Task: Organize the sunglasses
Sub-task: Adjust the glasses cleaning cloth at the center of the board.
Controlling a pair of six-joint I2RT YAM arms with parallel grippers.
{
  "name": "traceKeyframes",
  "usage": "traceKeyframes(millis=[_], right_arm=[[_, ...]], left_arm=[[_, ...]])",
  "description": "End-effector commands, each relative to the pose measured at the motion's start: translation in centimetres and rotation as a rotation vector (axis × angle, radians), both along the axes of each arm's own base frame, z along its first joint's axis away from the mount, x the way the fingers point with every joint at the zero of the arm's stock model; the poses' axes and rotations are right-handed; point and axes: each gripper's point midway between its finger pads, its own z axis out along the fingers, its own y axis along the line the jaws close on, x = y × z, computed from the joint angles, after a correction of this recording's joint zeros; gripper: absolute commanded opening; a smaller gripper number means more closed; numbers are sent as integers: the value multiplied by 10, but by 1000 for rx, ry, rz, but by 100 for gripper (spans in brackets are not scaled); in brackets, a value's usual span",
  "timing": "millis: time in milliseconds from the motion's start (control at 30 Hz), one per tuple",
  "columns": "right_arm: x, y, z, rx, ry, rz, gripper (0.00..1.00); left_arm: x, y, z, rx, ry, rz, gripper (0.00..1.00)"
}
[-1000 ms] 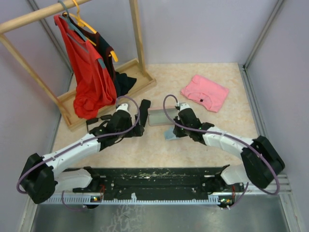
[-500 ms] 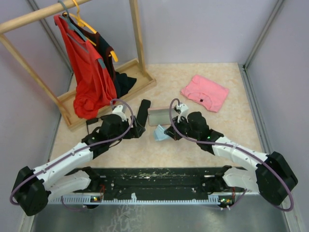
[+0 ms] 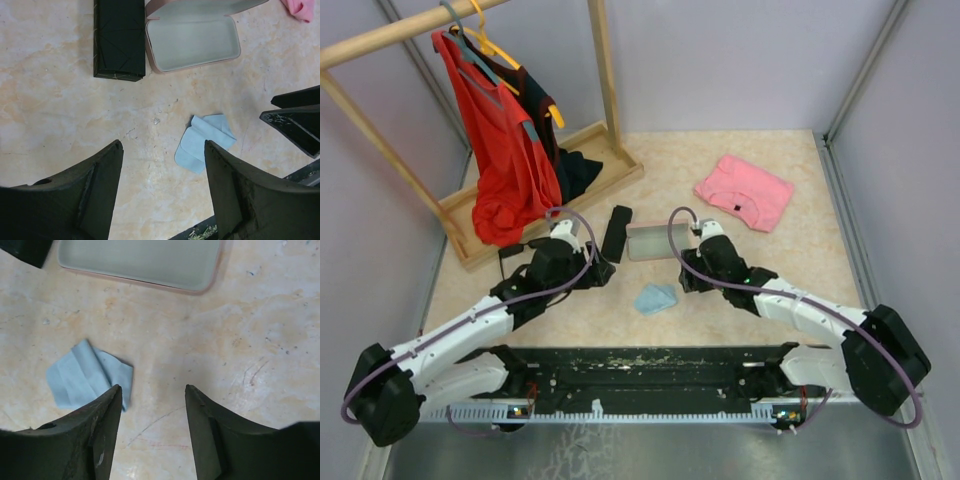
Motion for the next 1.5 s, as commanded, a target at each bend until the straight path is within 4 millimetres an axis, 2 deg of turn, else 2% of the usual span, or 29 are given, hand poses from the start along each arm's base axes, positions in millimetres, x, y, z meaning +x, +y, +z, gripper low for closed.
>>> traceKeyframes(millis=[0,100,200,267,400,567,700,767,1000,1233,1367,1467], right_arm=[[8,37,45,66,-101,163,48],[-12,69,42,-12,-112,311,42],[-21,93,32,-93,-106,376,40],[-23,105,22,-122,-90,394,37],[-23,124,5,-168,-72,429,35],[-23,137,-6,-197,-49,468,37],[-23,139,-13,-223,-33,483,42],[-25,137,-26,-259,-11,491,43],[-24,129,-42,-350,16,488,41],[-28,123,-47,-391,37,481,22],[-29,120,-45,-375,37,445,2],[-29,120,-37,-323,28,389,0]], left_arm=[[0,5,-13,27,38,27,70],[-2,14,-18,42,63,74,64],[-3,36,-18,53,63,188,57],[-5,47,-13,38,41,236,55],[-8,58,6,-16,-34,270,55],[-11,66,11,-14,-54,284,55],[-14,68,7,-8,-35,295,54],[-14,69,7,-17,-35,297,54],[-15,68,6,-23,-37,294,53],[-16,68,4,-17,-31,292,53],[-17,68,2,-22,-27,293,52],[-17,62,4,-40,-34,262,52]])
